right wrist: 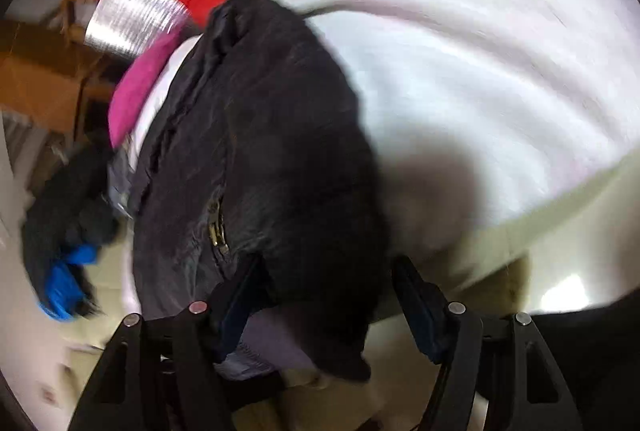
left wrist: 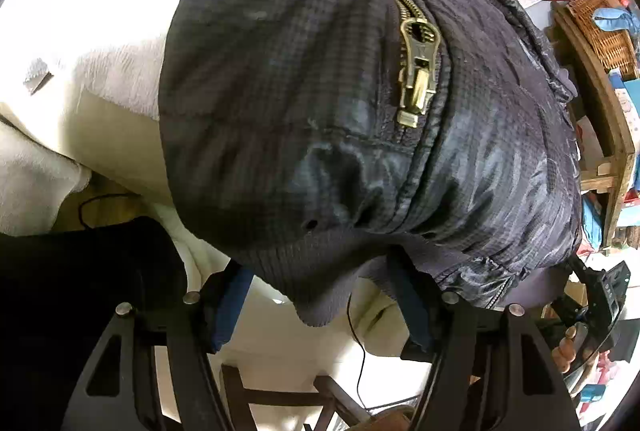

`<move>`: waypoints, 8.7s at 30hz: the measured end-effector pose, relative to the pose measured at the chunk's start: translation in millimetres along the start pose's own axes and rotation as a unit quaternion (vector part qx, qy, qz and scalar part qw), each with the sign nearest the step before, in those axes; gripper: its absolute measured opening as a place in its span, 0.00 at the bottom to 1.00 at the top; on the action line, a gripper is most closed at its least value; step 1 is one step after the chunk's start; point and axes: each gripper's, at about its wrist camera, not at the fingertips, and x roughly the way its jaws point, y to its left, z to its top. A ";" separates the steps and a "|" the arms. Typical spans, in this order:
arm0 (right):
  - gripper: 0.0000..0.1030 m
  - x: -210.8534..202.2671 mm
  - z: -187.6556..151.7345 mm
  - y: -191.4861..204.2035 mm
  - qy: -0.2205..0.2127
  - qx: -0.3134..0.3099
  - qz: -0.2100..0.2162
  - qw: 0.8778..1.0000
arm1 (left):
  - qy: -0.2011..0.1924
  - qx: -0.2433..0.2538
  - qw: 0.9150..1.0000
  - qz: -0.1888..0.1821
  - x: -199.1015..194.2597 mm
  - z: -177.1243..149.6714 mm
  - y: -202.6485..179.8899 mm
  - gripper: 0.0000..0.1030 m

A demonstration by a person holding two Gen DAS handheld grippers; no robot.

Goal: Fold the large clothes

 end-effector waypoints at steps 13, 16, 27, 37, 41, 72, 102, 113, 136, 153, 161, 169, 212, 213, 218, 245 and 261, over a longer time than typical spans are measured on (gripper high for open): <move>0.56 15.2 -4.0 22.3 0.020 -0.046 -0.030 0.998 | 0.014 -0.015 0.999 -0.030 2.8 -3.7 6.1 0.53; 0.46 17.5 -2.5 24.7 0.020 -0.067 -0.017 0.997 | -0.002 0.000 1.000 -0.020 -0.4 -4.2 2.3 0.22; 0.19 -52.4 16.6 76.2 -0.014 -0.145 0.094 0.985 | -0.066 0.041 0.990 -0.118 -84.7 0.1 -14.1 0.08; 0.18 -67.8 99.8 139.0 -0.080 -0.157 0.153 0.972 | -0.134 0.070 0.979 -0.134 -155.3 102.6 -51.4 0.08; 0.18 -53.4 165.5 177.5 -0.110 -0.150 0.160 0.969 | -0.154 0.065 0.977 -0.130 -171.1 192.9 -73.3 0.08; 0.85 96.1 336.1 157.4 -0.173 0.088 0.230 0.954 | -0.301 -0.028 0.950 -0.082 -97.1 404.2 -85.3 0.90; 0.31 64.3 252.1 126.5 -0.079 -0.044 -0.067 0.994 | -0.236 -0.063 0.944 0.220 -40.0 302.5 -28.4 0.80; 0.93 98.7 319.4 235.3 -0.151 -0.244 -0.121 0.950 | -0.275 0.020 0.935 0.222 -41.3 315.5 -74.9 0.80; 0.10 229.9 383.1 222.9 -0.088 -0.197 -0.186 0.959 | -0.252 0.025 0.947 0.199 -19.9 331.0 -81.7 0.80; 0.77 66.7 257.9 157.7 -0.149 -0.113 -0.010 0.982 | -0.305 0.132 0.915 0.229 -47.7 286.6 -125.3 0.81; 0.64 108.4 217.9 141.5 -0.064 -0.130 -0.105 0.984 | -0.223 0.135 0.926 0.273 -11.0 294.3 -116.2 0.85; 0.64 68.1 190.9 175.0 -0.123 -0.162 -0.002 0.979 | -0.269 0.148 0.934 0.184 -43.5 274.9 -135.4 0.85; 0.69 111.3 192.6 72.9 -0.043 0.160 0.148 0.975 | -0.171 -0.159 0.971 -0.046 -10.0 237.7 -30.7 0.87; 0.69 114.8 194.1 73.5 -0.043 0.162 0.148 0.975 | -0.179 -0.158 0.970 -0.044 -9.6 239.4 -32.7 0.87; 0.71 141.8 206.9 77.9 -0.054 0.158 0.136 0.977 | -0.210 -0.160 0.964 -0.042 -2.1 251.4 -38.3 0.87; 0.38 125.7 216.1 127.1 -0.147 0.048 0.081 0.985 | -0.252 -0.131 0.958 -0.045 -12.3 291.9 -50.9 0.37; 0.52 108.7 197.6 67.3 -0.041 0.123 0.107 0.986 | -0.134 -0.151 0.977 -0.074 -8.0 270.3 -20.4 0.63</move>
